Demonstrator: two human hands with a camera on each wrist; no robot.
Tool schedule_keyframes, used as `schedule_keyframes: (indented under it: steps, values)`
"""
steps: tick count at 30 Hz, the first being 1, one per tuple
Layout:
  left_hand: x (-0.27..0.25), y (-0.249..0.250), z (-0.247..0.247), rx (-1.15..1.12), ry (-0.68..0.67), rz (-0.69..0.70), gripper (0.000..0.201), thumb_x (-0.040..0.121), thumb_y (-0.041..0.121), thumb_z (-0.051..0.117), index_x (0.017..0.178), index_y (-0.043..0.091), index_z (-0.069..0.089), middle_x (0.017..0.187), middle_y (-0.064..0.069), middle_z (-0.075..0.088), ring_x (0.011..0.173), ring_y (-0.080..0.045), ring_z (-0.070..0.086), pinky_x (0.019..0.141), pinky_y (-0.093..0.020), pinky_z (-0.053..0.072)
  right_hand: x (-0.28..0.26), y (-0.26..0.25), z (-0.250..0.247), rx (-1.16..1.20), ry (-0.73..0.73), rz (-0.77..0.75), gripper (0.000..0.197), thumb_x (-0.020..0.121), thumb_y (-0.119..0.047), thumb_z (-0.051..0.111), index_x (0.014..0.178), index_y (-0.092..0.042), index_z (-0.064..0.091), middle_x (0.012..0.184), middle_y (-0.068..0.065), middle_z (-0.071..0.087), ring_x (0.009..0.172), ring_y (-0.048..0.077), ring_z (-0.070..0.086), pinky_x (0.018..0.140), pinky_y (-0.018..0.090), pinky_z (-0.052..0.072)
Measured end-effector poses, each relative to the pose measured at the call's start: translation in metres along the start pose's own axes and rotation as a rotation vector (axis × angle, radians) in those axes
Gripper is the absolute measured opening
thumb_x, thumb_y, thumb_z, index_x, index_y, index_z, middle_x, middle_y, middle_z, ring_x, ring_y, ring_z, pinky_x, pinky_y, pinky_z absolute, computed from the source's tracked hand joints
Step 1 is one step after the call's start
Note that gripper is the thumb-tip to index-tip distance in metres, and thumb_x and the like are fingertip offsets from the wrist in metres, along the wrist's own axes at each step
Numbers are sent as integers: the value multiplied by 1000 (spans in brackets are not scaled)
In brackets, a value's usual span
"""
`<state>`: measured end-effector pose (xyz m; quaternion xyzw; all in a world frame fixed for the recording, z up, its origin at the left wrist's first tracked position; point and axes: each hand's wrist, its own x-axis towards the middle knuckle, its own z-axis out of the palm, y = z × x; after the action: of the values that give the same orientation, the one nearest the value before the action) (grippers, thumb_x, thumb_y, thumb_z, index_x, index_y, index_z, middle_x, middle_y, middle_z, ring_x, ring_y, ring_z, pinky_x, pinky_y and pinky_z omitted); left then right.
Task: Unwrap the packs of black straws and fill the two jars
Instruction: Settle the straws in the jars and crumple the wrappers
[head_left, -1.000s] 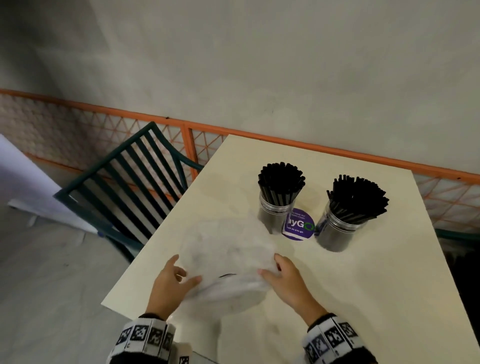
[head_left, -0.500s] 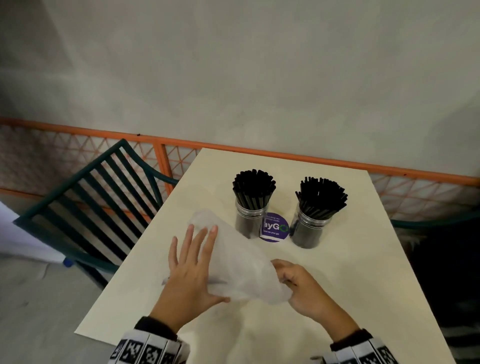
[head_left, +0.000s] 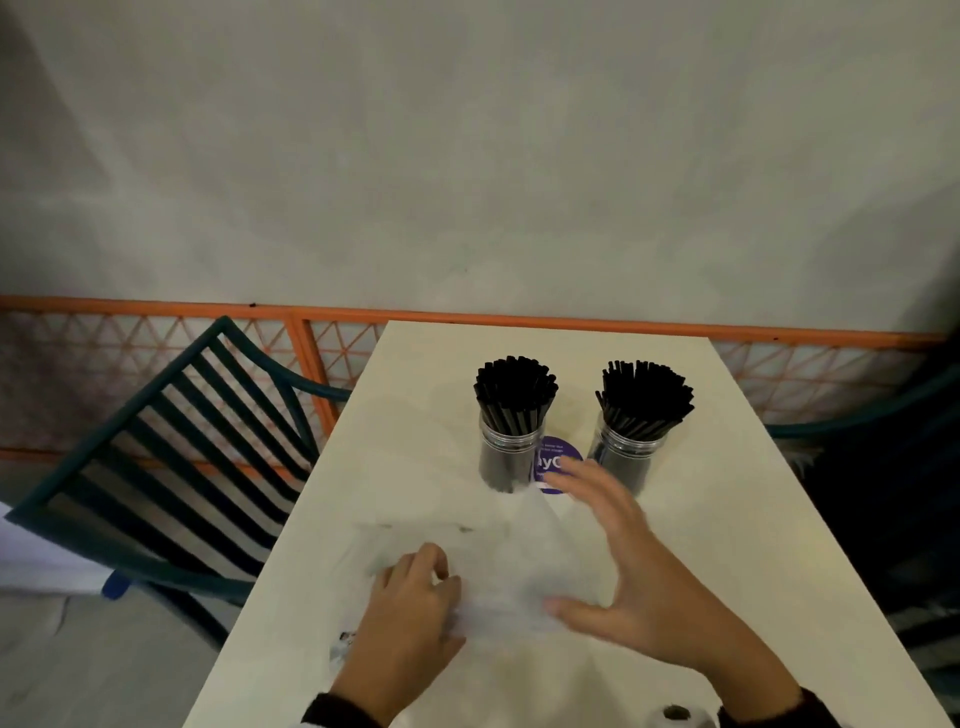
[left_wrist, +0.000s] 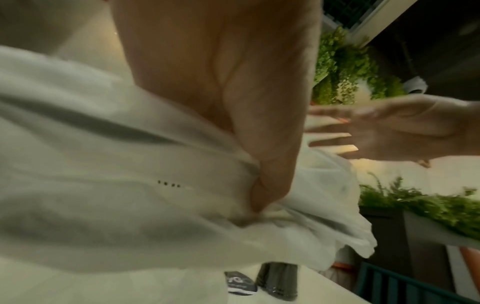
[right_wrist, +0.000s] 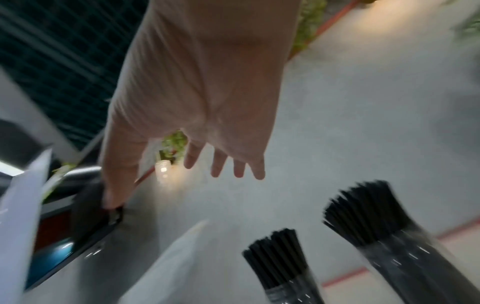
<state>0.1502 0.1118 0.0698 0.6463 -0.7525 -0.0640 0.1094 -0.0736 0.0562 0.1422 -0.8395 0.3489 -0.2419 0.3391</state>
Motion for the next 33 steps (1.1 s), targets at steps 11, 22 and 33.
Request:
schedule_keyframes:
  steps: [11, 22, 33]
  values:
    - [16, 24, -43, -1370, 110, -87, 49, 73, 10, 44, 119, 27, 51, 115, 8, 59, 102, -4, 60, 77, -17, 50, 23, -15, 72, 439, 20, 112, 101, 55, -21, 89, 133, -41, 27, 140, -17, 40, 129, -1, 40, 104, 22, 39]
    - [-4, -7, -37, -1703, 85, -177, 98, 50, 63, 75, 128, 12, 44, 125, -10, 58, 119, -24, 53, 94, -38, 47, 45, -13, 79, 380, -2, 138, 53, 77, -6, 60, 111, -40, 38, 102, -11, 60, 84, 0, 62, 71, 13, 48]
    - [-40, -62, -9, -1725, 77, -553, 32, 91, 19, 52, 122, 16, 46, 117, -19, 63, 103, -31, 64, 75, -42, 56, 66, -13, 154, 123, -176, 74, 67, 75, -29, 65, 131, -27, 28, 131, -12, 24, 124, 6, 21, 107, 23, 21]
